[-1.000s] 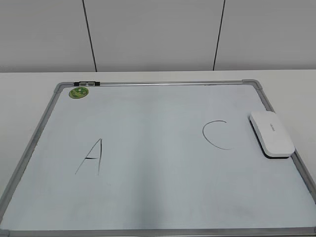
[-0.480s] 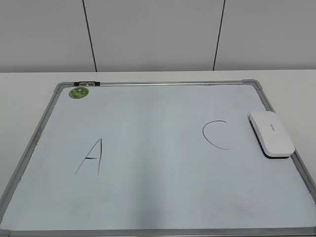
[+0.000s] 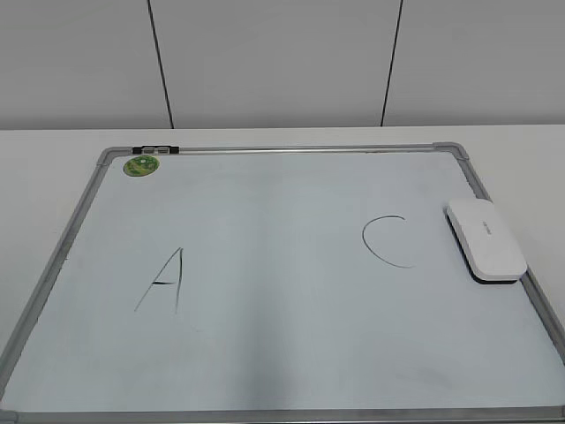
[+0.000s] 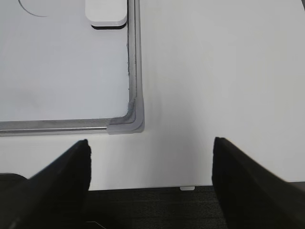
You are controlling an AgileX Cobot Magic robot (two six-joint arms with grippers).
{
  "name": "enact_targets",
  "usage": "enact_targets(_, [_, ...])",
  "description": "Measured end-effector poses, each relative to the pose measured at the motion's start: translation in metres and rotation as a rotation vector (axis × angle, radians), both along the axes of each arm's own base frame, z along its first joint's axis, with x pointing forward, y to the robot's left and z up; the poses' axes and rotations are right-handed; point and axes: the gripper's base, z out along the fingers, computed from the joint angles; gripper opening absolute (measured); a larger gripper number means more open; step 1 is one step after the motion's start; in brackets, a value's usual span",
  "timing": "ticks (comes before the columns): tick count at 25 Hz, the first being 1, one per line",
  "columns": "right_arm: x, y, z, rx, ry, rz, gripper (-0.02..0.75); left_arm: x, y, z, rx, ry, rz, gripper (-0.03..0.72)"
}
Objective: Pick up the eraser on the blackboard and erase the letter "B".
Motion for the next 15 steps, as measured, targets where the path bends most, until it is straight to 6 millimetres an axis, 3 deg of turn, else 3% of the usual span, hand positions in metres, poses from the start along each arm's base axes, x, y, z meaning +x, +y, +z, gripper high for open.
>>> enact_targets(15, [0.0, 0.0, 0.0, 0.001, 0.0, -0.001, 0.587, 0.0001, 0.001, -0.0001, 0.011, -0.001, 0.004, 0.389])
